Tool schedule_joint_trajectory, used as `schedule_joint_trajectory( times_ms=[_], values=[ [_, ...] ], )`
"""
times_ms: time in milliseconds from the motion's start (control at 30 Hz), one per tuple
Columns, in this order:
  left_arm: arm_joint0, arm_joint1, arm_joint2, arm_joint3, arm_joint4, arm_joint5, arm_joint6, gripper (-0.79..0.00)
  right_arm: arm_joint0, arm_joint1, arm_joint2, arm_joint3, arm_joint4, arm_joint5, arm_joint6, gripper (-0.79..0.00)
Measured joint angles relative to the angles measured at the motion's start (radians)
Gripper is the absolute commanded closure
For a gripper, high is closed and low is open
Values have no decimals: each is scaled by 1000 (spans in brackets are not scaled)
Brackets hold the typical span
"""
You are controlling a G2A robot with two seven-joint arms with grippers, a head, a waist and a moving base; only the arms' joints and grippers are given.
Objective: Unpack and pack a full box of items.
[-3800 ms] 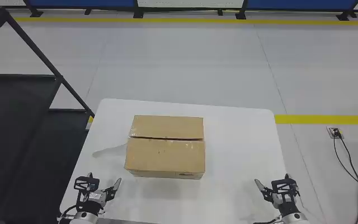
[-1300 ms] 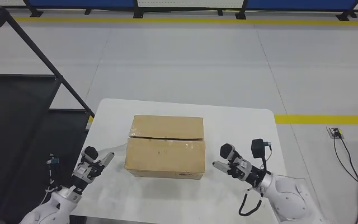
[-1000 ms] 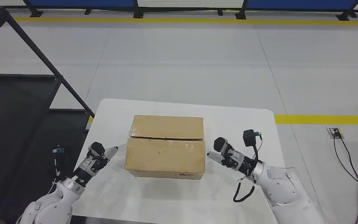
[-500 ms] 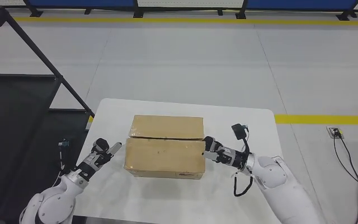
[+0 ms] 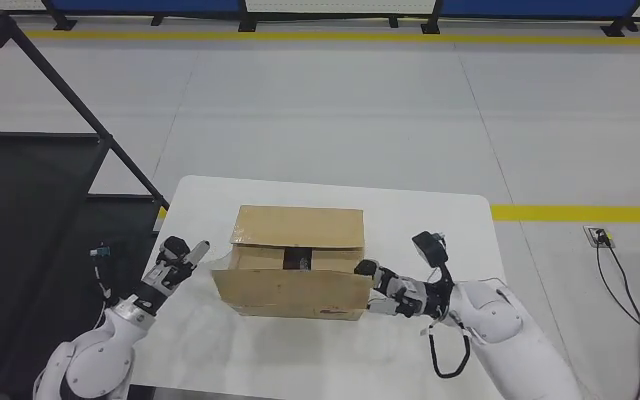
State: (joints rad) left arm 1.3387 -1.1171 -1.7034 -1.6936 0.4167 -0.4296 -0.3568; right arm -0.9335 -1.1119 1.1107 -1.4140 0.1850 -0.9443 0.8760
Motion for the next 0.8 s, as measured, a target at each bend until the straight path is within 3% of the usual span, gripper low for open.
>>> schedule_joint_trajectory(
  times_ms=[233, 500, 800],
  values=[
    [27, 14, -15, -30, 59, -138, -71, -785, -33, 68, -61, -127, -61, 53, 53, -785],
    [67, 43, -56, -29, 85, -336, -253, -785, -20, 128, -136, -174, -67, 95, 95, -785],
    [86, 67, -47, 7, 188, -430, -362, -785, 62, 125, -206, -78, 143, 143, 142, -785]
  ],
)
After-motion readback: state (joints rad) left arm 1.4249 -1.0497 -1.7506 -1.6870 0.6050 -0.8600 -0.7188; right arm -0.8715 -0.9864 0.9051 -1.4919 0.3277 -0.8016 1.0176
